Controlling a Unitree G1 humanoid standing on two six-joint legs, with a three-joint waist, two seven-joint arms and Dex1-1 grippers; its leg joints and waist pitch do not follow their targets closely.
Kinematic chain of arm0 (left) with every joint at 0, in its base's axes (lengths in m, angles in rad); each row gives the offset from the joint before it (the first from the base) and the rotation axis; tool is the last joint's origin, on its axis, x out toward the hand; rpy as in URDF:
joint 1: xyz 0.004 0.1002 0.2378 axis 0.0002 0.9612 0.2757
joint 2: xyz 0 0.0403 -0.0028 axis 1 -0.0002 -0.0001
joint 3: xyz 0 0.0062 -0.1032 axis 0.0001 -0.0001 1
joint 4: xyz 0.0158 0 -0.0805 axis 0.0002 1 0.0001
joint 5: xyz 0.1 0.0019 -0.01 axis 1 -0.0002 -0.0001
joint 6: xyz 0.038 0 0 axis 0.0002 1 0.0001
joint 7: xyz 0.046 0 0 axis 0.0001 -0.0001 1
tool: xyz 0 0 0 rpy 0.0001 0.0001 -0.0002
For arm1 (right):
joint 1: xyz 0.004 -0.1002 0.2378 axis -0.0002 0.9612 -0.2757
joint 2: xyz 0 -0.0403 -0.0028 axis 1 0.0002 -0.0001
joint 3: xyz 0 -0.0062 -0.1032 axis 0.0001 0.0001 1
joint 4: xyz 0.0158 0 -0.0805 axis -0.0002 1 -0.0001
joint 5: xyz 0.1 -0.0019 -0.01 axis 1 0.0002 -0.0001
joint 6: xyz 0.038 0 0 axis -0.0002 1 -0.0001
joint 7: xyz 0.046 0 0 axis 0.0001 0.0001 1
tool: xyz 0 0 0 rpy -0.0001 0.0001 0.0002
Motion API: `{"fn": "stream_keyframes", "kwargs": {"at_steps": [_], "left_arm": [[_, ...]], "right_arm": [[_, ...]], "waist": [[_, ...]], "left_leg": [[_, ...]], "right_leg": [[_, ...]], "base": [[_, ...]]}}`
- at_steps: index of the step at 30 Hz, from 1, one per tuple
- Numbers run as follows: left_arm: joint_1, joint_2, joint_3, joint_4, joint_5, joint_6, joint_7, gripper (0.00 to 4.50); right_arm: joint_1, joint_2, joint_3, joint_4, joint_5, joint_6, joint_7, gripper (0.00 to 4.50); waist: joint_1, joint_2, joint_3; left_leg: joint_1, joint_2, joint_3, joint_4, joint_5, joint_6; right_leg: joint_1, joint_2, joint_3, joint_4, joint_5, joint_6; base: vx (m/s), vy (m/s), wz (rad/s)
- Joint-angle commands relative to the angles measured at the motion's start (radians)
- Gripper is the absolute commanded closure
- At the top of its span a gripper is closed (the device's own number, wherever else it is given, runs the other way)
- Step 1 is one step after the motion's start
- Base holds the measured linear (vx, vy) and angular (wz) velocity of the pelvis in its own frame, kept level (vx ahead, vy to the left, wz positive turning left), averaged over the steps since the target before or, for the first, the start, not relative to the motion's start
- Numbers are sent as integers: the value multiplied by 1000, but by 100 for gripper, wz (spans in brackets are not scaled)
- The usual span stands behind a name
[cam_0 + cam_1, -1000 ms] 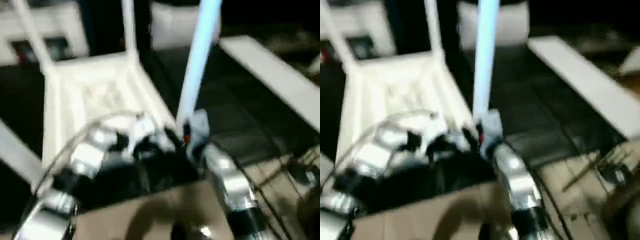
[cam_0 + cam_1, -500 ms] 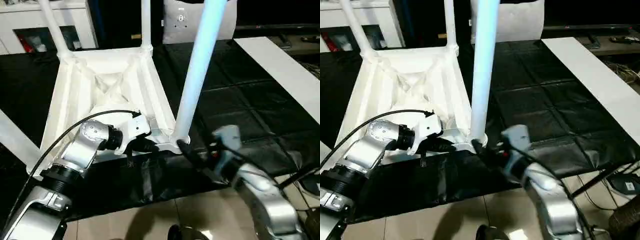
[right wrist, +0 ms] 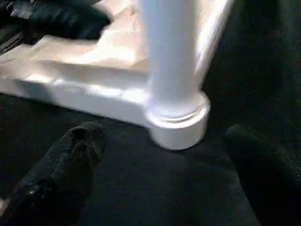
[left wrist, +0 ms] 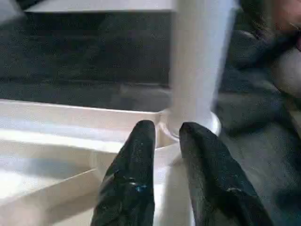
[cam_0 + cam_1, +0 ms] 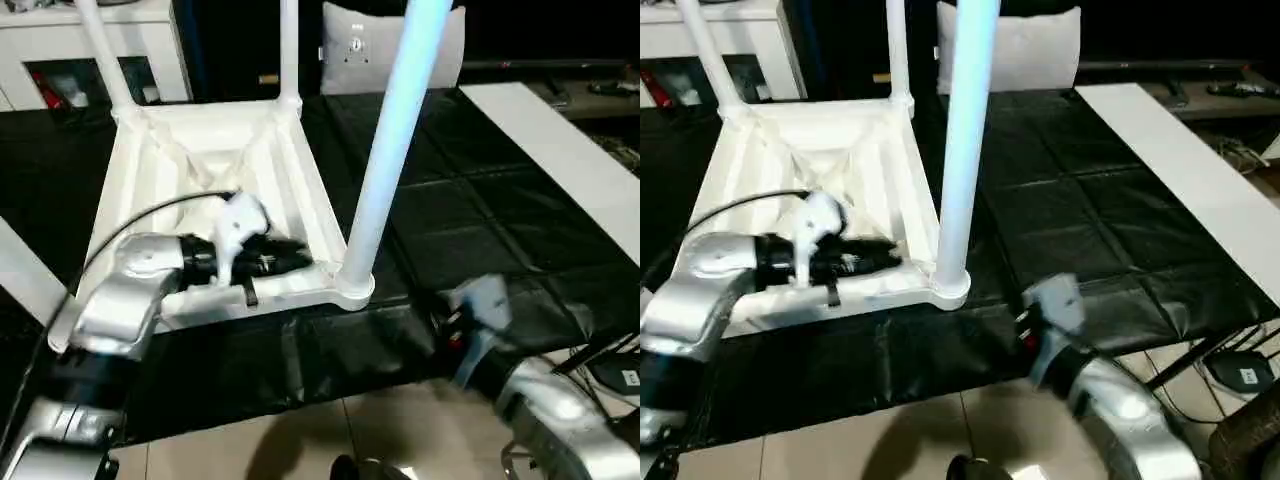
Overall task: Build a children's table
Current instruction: Rotate leg to tighten
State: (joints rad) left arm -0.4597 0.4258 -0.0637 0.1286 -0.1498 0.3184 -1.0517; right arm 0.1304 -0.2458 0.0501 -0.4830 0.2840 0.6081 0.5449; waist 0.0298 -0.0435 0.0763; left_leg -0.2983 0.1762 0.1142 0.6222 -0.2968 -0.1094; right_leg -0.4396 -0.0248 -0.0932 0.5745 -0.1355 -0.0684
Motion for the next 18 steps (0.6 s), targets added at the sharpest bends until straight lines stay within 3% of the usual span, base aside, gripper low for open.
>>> {"fn": "stream_keyframes", "kwargs": {"at_steps": [1,2,3,4,5,6,7,8,9,10,11,12,13,14,15,16,17,18], "left_arm": [[76,-34,72,-124,-41,71,93,309],[76,-34,72,-124,-41,71,93,309],[114,-51,96,-177,-54,98,129,309],[160,-85,121,-255,-68,146,189,309],[160,-85,121,-255,-68,146,189,309],[194,-114,140,-311,-76,184,237,309],[217,-140,149,-348,-77,191,269,309],[250,-173,157,-391,-67,201,317,309],[287,-207,162,-432,-42,215,375,309],[321,-238,164,-466,-14,224,428,309],[386,-284,163,-513,12,235,502,309],[410,-299,160,-525,23,234,525,309],[437,-313,155,-542,29,235,550,309],[475,-327,139,-563,46,234,574,309],[493,-334,130,-579,51,246,593,309],[498,-336,127,-584,52,250,599,309],[528,-345,118,-605,55,239,620,309],[552,-350,112,-620,58,225,632,309]], "right_arm": [[10,-18,30,-38,-23,-6,-18,0],[10,-18,30,-38,-23,-6,-18,0],[12,-23,46,-39,-39,-17,-23,0],[12,-31,61,-39,-51,-20,-19,0],[12,-31,61,-39,-51,-20,-19,0],[12,-38,74,-37,-63,-34,-12,0],[12,-39,79,-34,-65,-45,-5,0],[12,-40,85,-33,-67,-56,2,0],[11,-40,91,-33,-68,-64,5,0],[9,-37,97,-34,-64,-70,9,0],[10,-31,101,-36,-52,-71,8,0],[11,-27,101,-35,-46,-70,8,0],[13,-23,100,-35,-39,-71,6,0],[16,-15,100,-27,-37,-72,-3,0],[17,-12,101,-22,-37,-75,-9,0],[17,-10,101,-21,-37,-76,-11,0],[21,-4,107,-9,-43,-89,-19,0],[23,0,111,1,-51,-104,-26,0]], "waist": [[3,22,-72],[-3,14,-78],[-2,11,-74],[-4,14,-74],[5,5,-77],[8,20,-79],[4,25,-81],[8,31,-79],[-1,42,-71],[-9,51,-51],[-11,48,-52],[-11,48,-52],[2,31,-41],[8,16,-42],[13,13,-33],[39,-1,-39],[57,-7,-43],[63,-1,-41]], "left_leg": [[-22,15,20,-68,74,115],[-33,24,15,-70,84,101],[-38,24,16,-72,95,107],[-34,25,17,-70,95,110],[-77,23,-23,-77,110,132],[-67,15,-54,-63,172,209],[-80,16,-62,-57,201,219],[-79,19,-72,-54,218,220],[-95,44,-100,-60,212,203],[-112,70,-137,-86,102,179],[-103,70,-154,-84,-29,142],[-103,70,-154,-84,-29,142],[-87,1,-102,-44,-112,71],[11,-16,-16,-17,-85,67],[-16,-13,-7,-28,-79,83],[-1,-9,19,-17,-75,108],[3,-4,25,-4,-51,119],[-1,13,20,-23,-39,123]], "right_leg": [[82,-81,43,-96,-505,20],[96,-89,42,-83,-465,2],[95,-86,42,-91,-455,-1],[88,-85,44,-87,-440,-14],[130,-122,18,-44,-374,-52],[117,-141,-14,-60,-332,-74],[126,-148,-24,-58,-301,-85],[124,-147,-38,-62,-288,-89],[138,-142,-58,-53,-261,-98],[147,-123,-62,-37,-326,-68],[145,-130,-51,-26,-360,-70],[145,-130,-51,-26,-360,-70],[135,-179,-68,-98,-606,-37],[80,-173,-55,-160,-752,4],[101,-172,-51,-152,-779,28],[101,-203,-44,-173,-882,102],[101,-240,-30,-182,-937,135],[111,-243,-23,-175,-915,101]], "base": [[0,0,0],[0,0,0],[0,0,0],[0,0,0],[0,0,0],[5,-24,43],[5,-24,43],[3,-23,60],[1,-41,56],[1,-41,56],[1,-58,58],[8,-56,67],[8,-56,67],[-12,-46,54],[0,0,0],[0,0,0],[0,0,0],[-38,66,-11]]}}
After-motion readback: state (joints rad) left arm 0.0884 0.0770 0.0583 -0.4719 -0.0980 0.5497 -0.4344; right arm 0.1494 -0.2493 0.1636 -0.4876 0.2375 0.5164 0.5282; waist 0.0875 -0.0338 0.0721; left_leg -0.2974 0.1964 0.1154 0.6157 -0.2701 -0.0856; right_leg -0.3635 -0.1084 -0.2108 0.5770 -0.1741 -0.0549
